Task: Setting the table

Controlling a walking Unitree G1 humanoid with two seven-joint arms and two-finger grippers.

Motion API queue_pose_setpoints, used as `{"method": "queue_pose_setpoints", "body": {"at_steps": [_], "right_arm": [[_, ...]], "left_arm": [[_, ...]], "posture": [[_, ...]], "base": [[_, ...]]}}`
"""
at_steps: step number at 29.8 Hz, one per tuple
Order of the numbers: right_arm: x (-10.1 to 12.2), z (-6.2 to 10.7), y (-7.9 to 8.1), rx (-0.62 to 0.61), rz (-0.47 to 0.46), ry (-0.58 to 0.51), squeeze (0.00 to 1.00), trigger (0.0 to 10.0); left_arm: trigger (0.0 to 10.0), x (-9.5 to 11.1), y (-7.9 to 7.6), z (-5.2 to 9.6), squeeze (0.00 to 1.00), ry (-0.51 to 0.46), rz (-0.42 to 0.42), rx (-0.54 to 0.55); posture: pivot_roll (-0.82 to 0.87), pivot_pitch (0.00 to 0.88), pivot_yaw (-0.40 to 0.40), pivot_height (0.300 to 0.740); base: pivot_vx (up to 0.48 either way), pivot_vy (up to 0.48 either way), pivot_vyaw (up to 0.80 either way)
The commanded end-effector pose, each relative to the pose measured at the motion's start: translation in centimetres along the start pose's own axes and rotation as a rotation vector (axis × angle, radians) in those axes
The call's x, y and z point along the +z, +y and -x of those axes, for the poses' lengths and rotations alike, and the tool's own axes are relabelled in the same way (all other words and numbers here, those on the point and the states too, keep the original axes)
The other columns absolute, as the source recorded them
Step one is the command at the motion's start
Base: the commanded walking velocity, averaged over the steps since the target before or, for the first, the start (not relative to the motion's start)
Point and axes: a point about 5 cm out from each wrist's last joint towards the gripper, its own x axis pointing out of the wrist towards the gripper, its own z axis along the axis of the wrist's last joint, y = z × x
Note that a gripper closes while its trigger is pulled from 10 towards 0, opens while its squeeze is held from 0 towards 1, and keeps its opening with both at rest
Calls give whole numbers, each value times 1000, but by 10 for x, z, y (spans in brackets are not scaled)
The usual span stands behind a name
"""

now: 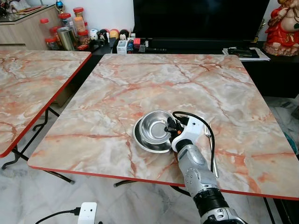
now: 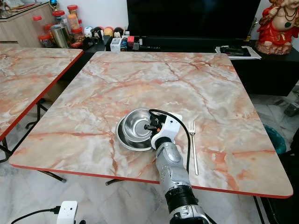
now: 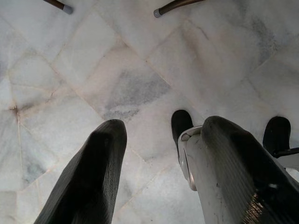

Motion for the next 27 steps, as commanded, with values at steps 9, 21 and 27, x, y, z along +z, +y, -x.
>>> {"method": "queue_pose_setpoints", "body": {"at_steps": [9,21,27], "right_arm": [[2,-6,14,34,15,12,0,10000],[1,-6,13,36,21,19,0,10000],[0,-6,14,45,19,24,90,10000]], "left_arm": [[10000,-1,-1,0,0,20,-3,3],[10000,-2,1,0,0,24,-9,4],[10000,-2,1,0,0,26,-11,3]], "posture": [[25,0,15,736],[26,0,18,736],[26,0,18,736]], "base": [[0,0,0],[0,0,0],[0,0,0]]}}
